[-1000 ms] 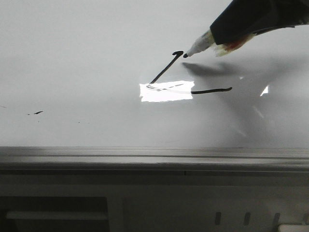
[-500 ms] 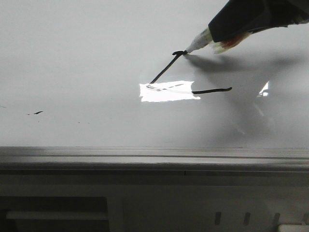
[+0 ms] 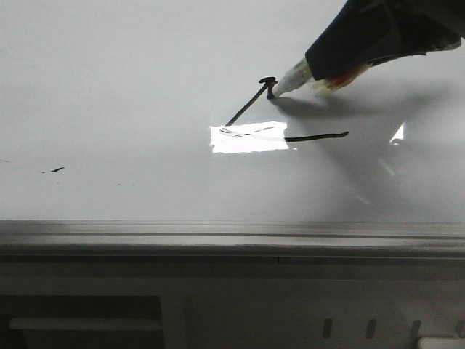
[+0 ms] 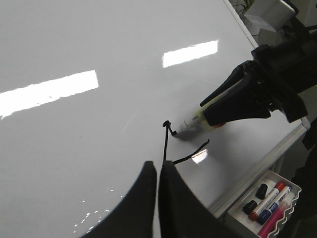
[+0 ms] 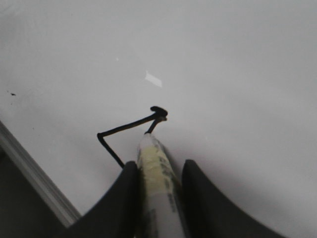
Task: Write number 4 on whiteboard
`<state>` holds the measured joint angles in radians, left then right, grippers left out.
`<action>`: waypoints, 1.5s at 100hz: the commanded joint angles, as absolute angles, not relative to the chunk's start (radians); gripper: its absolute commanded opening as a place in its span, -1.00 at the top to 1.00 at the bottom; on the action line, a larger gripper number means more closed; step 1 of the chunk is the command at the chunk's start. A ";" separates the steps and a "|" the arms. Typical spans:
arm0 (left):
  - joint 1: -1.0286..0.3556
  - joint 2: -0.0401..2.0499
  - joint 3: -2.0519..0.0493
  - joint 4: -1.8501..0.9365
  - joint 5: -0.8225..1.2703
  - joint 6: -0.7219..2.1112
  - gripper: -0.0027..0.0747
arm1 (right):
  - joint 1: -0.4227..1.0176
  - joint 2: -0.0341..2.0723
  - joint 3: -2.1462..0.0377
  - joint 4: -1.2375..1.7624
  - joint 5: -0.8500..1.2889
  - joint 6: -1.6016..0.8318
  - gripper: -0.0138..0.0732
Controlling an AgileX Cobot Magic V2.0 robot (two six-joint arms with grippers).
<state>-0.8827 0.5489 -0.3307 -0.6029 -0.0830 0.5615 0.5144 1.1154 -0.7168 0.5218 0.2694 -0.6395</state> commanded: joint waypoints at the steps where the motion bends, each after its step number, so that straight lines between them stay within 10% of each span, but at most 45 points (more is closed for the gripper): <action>1: -0.882 0.549 -0.363 -0.599 -0.144 0.553 0.98 | 0.515 1.117 -0.745 0.516 0.277 -0.648 0.78; 111: -0.882 0.549 -0.363 -0.603 -0.144 0.553 0.98 | 0.515 1.117 -0.559 0.603 0.242 -0.592 0.79; 150: -0.882 0.549 -0.371 -0.605 -0.151 0.553 0.98 | 0.656 0.941 -0.801 0.595 0.451 -0.649 0.78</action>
